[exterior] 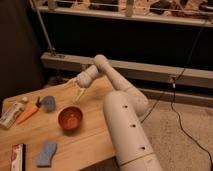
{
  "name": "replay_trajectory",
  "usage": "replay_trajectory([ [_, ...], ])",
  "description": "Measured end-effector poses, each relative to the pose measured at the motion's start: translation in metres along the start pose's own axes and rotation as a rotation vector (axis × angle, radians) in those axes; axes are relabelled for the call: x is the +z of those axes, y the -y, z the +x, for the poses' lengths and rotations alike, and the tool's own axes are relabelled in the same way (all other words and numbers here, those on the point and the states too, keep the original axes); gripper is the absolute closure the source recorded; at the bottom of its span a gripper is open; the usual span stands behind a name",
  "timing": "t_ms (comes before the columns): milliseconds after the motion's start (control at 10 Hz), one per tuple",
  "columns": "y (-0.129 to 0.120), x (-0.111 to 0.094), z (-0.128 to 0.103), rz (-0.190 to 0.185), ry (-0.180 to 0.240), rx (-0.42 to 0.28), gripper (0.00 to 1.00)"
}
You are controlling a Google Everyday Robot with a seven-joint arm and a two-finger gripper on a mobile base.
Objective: Pick up the ceramic cup
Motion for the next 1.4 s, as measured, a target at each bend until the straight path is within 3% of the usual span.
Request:
replay_trajectory([
  [100, -0.005, 0.002, -0.007, -0.028, 0.014, 0.007, 0.35],
  [200, -0.012, -0.002, -0.013, -0.082, 0.027, 0.020, 0.35],
  [500, -0.035, -0.029, -0.032, -0.337, 0.063, 0.079, 0.35],
  [600, -0.036, -0.044, -0.042, -0.464, 0.088, 0.118, 0.35],
  [800, -0.024, -0.054, -0.050, -0.596, 0.126, 0.142, 0.35],
  [900, -0.013, -0.054, -0.047, -0.640, 0.141, 0.141, 0.35],
  [1100, 0.004, -0.040, -0.034, -0.658, 0.142, 0.117, 0.35],
  [1400, 0.029, -0.011, -0.009, -0.600, 0.089, 0.037, 0.35],
])
